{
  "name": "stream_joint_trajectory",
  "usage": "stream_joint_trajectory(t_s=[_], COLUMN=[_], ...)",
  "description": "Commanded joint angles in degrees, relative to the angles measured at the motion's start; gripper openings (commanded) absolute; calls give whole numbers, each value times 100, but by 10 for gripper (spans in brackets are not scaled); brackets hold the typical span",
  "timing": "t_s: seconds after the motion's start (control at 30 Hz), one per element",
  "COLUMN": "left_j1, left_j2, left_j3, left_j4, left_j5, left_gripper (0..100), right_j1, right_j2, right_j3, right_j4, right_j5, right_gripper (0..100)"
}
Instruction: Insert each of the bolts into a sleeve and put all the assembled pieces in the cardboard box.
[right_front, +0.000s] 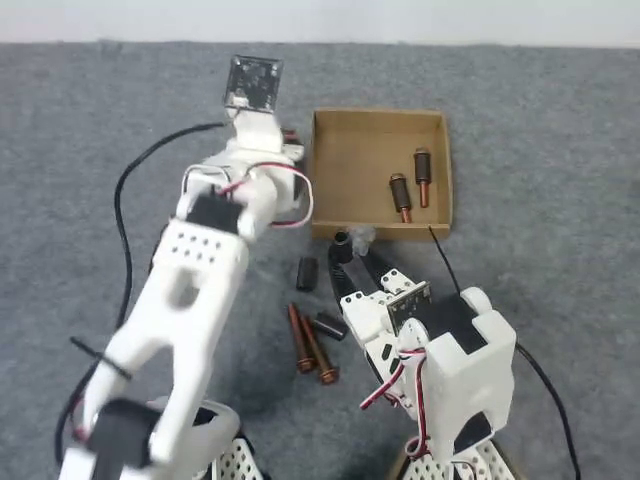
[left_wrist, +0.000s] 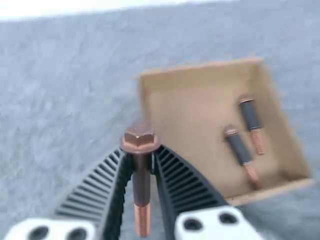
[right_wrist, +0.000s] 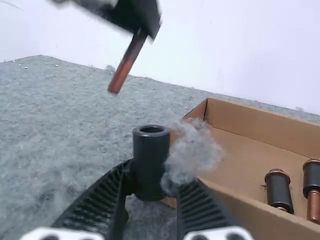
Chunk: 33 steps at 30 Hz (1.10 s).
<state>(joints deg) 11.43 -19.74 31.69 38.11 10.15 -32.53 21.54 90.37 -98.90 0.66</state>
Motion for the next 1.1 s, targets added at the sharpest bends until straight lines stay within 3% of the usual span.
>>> stream_joint_trajectory(t_s=[0.0, 0.33, 0.57, 0.77, 0.93, 1.07], left_j1=[308, 457, 1134, 1380, 1363, 1380], left_j2=[-1055, -2497, -3754, -4510, -4598, -4607], left_j3=[163, 1534, 3081, 3574, 3626, 3802], left_j4=[-141, -1231, -2163, -2277, -2268, -2303], left_j5=[-62, -26, -18, 18, 1073, 1204], left_gripper=[12, 12, 12, 11, 11, 11], right_j1=[-66, -84, -92, -101, -101, -101], right_j2=[-4, -4, -4, -13, -40, -48], right_j3=[-123, -105, -105, -105, -105, -105], right_j4=[-101, -101, -101, -101, -101, -101], right_j5=[105, 105, 105, 105, 105, 105], right_gripper=[6, 6, 6, 6, 6, 6])
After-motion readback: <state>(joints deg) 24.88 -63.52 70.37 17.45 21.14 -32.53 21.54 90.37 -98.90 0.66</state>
